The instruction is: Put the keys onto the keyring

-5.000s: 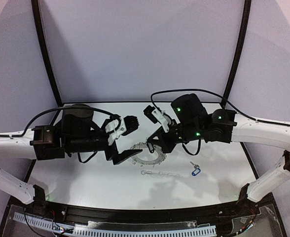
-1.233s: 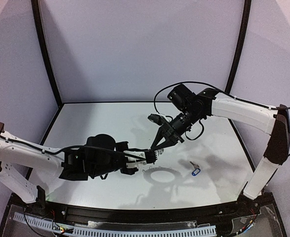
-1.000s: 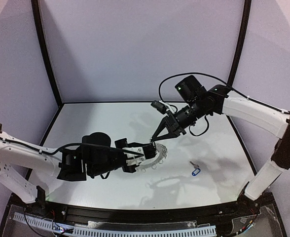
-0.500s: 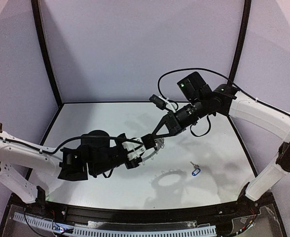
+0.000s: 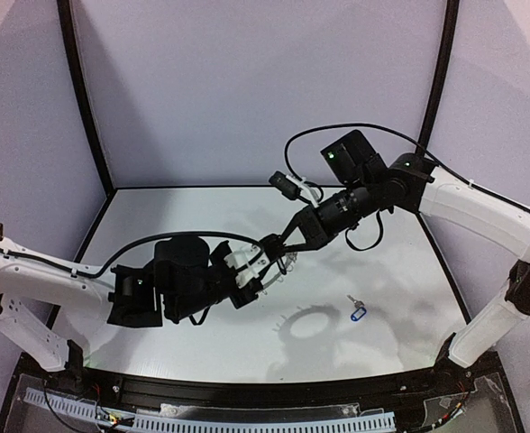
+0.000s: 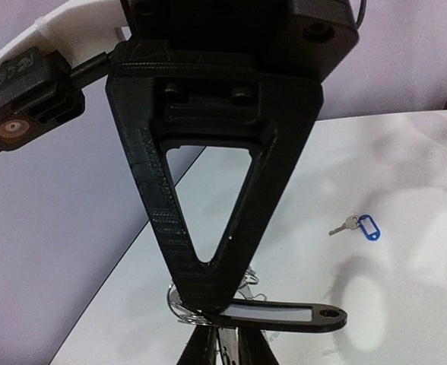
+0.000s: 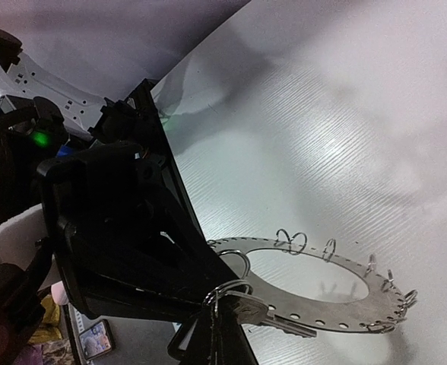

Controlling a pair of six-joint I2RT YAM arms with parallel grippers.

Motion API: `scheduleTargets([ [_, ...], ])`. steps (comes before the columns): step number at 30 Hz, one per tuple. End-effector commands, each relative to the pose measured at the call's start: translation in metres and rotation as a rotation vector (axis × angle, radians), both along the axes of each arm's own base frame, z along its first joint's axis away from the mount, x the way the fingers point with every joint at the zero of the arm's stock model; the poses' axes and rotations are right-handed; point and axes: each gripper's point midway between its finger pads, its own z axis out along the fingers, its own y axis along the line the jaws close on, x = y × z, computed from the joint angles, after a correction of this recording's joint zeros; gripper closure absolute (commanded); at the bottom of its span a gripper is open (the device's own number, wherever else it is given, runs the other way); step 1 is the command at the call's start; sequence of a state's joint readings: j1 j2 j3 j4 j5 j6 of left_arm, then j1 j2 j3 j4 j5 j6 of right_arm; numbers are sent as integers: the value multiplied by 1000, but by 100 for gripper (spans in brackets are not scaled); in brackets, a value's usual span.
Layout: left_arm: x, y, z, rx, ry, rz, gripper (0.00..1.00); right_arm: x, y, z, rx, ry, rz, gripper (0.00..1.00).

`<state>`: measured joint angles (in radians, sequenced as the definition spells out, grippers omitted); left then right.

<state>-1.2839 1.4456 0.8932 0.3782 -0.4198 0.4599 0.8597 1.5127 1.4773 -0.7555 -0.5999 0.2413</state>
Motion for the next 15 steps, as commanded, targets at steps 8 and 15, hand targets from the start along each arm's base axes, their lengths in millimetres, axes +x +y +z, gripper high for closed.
scheduleTargets([
  [8,2,9,26,-147,84,54,84,-18,5,22,61,-64,72,100],
  [15,7,8,28,-169,108,87,99,-22,6,23,69,-74,95,100],
])
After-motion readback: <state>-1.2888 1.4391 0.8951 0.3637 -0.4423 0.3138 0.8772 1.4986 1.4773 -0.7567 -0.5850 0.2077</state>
